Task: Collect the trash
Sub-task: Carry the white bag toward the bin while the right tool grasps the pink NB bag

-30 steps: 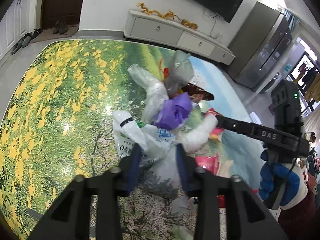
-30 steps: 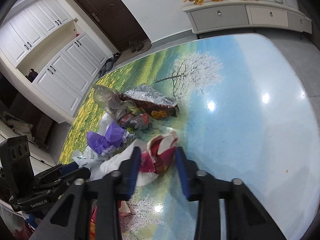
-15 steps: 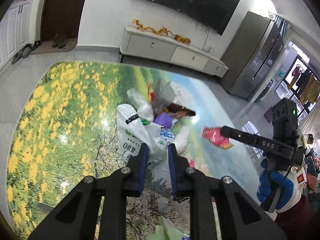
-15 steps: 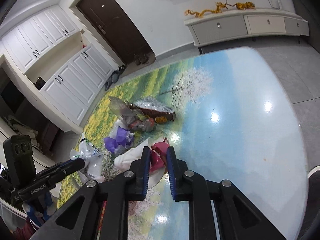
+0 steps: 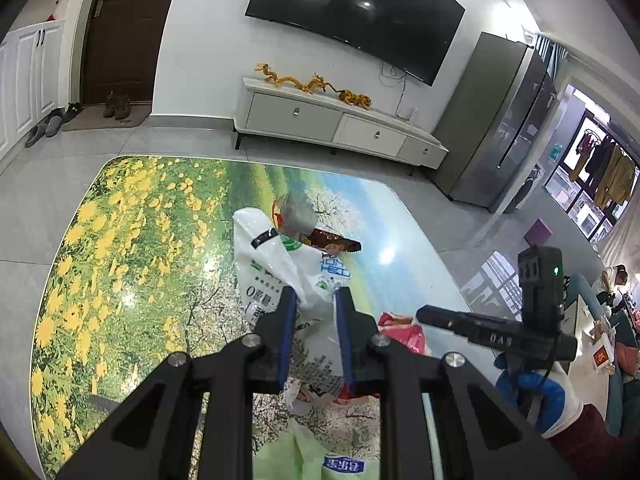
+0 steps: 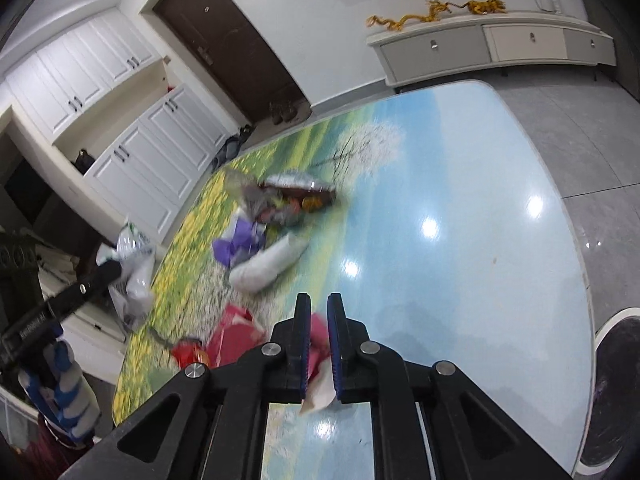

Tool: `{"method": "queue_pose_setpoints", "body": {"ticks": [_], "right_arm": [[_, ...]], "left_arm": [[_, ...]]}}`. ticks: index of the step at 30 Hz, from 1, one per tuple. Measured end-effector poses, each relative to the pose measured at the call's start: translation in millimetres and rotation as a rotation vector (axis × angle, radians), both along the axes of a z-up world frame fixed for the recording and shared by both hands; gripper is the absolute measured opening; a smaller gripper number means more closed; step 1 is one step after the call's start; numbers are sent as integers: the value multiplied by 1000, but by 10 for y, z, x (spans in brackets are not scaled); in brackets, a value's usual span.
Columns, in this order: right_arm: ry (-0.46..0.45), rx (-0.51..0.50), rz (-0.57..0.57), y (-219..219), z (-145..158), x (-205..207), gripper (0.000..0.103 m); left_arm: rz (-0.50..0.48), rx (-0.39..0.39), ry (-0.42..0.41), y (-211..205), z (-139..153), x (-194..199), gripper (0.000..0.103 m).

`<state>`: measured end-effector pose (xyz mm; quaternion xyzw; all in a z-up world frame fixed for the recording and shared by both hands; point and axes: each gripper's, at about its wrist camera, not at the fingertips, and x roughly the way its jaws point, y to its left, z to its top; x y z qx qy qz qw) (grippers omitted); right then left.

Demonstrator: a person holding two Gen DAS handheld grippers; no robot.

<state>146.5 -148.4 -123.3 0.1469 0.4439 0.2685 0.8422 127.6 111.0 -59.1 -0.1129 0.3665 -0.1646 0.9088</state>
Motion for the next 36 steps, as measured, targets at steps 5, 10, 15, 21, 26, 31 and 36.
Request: {"method": "queue_pose_setpoints", "body": {"ticks": [5, 10, 15, 21, 26, 31, 36], "right_arm": [[-5, -80, 53, 196, -88, -82, 43], [-16, -170, 81, 340, -219, -101, 28], [-56, -140, 79, 290, -172, -183, 21], [-113, -38, 6, -90, 80, -271, 12], [-166, 23, -95, -655, 307, -438, 8], [-190, 58, -200, -1209, 386, -614, 7], [-139, 54, -259, -1654, 239, -730, 9]], "left_arm": [[8, 3, 6, 23, -18, -66, 19], [12, 16, -1, 19, 21, -120, 19], [3, 29, -13, -56, 112, -150, 19], [-61, 42, -33, -380, 255, -131, 19], [-177, 49, -45, -939, 341, -35, 19], [-316, 65, -47, -1670, 366, 88, 19], [-436, 40, -52, -2291, 381, 117, 19]]}}
